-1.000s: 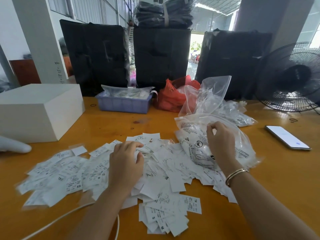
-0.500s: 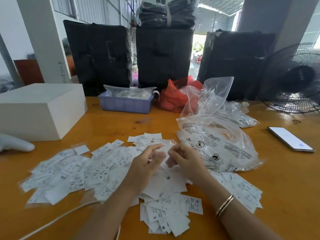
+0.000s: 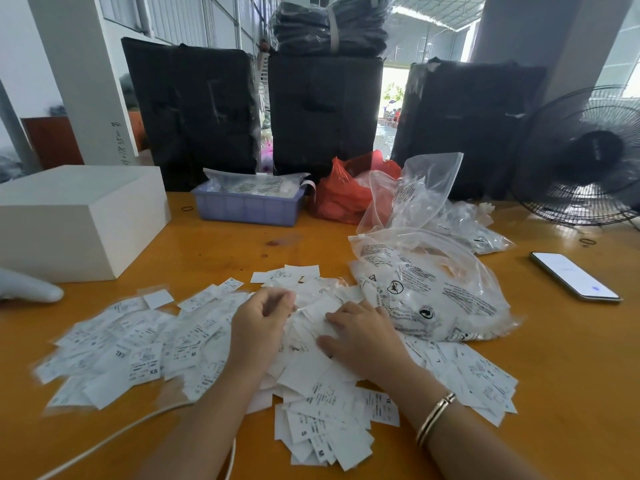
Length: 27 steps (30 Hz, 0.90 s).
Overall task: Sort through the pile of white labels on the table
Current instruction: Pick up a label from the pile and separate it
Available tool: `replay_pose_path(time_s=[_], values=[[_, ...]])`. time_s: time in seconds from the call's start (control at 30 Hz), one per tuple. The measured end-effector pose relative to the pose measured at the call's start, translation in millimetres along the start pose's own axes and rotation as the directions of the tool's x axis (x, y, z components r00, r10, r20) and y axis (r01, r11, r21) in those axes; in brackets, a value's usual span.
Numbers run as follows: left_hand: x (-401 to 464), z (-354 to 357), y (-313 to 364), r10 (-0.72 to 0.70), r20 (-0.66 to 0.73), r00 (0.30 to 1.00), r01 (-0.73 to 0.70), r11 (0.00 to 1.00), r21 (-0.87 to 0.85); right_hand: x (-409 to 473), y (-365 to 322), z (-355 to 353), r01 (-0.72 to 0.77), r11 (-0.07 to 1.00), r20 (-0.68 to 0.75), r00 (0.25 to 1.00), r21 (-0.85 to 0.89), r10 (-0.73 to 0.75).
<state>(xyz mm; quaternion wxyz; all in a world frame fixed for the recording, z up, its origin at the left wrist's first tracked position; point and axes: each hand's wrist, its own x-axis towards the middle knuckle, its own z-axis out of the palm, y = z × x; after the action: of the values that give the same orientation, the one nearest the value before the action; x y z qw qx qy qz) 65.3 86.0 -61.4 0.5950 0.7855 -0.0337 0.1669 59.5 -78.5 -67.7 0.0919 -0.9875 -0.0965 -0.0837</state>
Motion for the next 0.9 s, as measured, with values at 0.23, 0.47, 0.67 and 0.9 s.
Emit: replay_pose_path(time_s=[0.23,0.47,0.67,0.9], values=[[1,1,0,-0.01,0.017,1.0,0.01,1.0,-0.018,-8,-3,-3,-0.01,0.992,-0.172,0.985,0.126,0.032],[-2,1,5,-0.003,0.041,0.999,0.003,1.0,-0.012,-8,-6,-9,0.002,0.895,-0.362,0.915,0.446,0.178],[-2,1,6,-0.103,0.093,0.99,0.119,0.975,-0.187,-11,-3,-19,-0.073,0.067,0.043,0.926,0.995,0.374],[-2,2,11,-0.284,0.196,0.939,0.343,0.832,-0.436,-13,-1,-19,-0.03,-0.142,0.077,0.937,0.989,0.34]])
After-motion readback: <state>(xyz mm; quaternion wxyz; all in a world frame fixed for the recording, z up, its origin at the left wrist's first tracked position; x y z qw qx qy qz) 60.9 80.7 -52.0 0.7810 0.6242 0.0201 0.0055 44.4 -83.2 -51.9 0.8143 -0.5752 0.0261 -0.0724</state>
